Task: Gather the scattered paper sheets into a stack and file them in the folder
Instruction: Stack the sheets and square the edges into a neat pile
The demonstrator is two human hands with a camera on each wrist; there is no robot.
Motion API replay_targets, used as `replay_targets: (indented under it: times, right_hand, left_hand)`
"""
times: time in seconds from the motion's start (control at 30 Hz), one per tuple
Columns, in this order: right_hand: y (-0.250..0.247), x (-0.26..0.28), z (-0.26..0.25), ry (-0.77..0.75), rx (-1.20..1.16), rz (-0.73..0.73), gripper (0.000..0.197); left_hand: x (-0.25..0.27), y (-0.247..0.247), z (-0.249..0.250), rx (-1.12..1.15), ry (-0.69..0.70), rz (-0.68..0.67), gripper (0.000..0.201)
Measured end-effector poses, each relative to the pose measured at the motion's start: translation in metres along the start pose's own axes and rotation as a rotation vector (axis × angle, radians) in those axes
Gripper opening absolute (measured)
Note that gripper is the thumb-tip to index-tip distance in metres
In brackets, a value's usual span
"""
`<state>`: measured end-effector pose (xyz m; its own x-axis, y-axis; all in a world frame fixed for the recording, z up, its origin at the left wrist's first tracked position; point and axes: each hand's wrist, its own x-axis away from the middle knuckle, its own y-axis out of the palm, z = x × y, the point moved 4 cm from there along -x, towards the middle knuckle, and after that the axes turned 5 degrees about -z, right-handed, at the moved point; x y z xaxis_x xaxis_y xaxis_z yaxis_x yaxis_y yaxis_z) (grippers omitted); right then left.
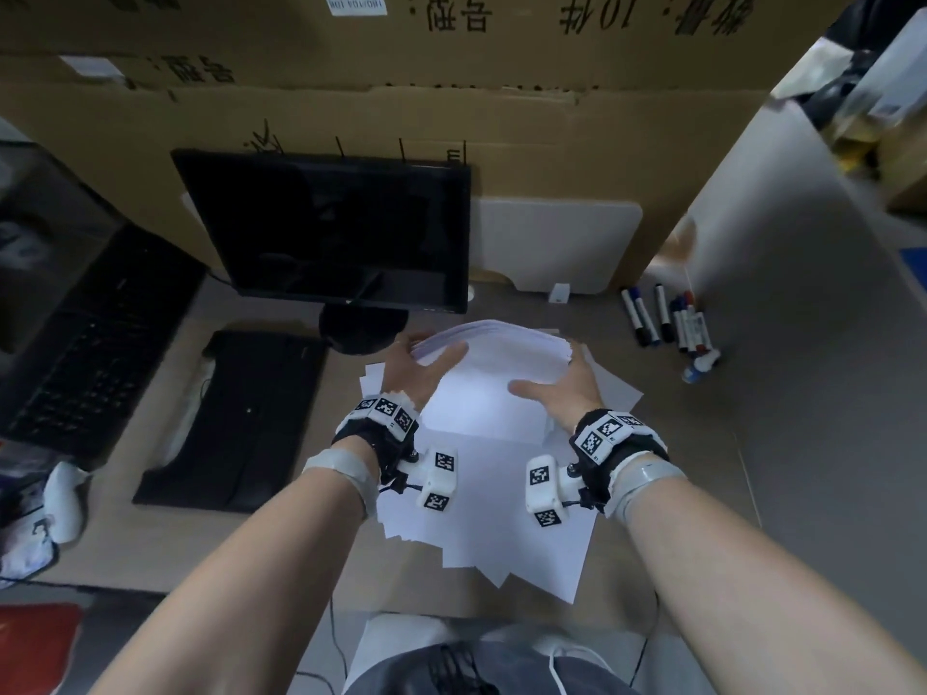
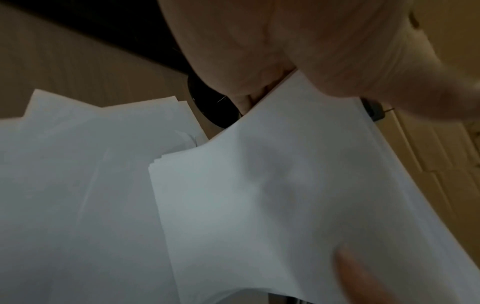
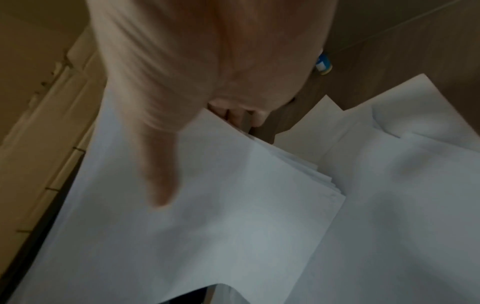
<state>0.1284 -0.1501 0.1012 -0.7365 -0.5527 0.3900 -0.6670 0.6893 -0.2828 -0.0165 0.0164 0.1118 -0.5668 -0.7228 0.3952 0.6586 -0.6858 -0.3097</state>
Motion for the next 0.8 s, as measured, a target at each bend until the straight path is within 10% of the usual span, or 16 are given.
replay_targets:
  times: [0.17, 0.6, 0.8]
  right_hand:
    - [-0.001, -0.019, -0.012, 0.0, 0.0, 0.161, 0.009]
    - [-0.003, -0.033, -0.038, 0.133, -0.473, 0.192, 0.05]
    - [-0.006, -0.002, -0.04, 0.17, -0.366, 0.136, 0.036]
  left_hand:
    - [-0.039, -0.005, 0.003, -0.171, -0.013, -0.066, 0.057]
    - [-0.087, 0.006, 0.004, -0.028, -0.045, -0.054, 0.067]
    - [-0.08, 0.011, -0.009, 0.099, -0.023, -0.015, 0.097]
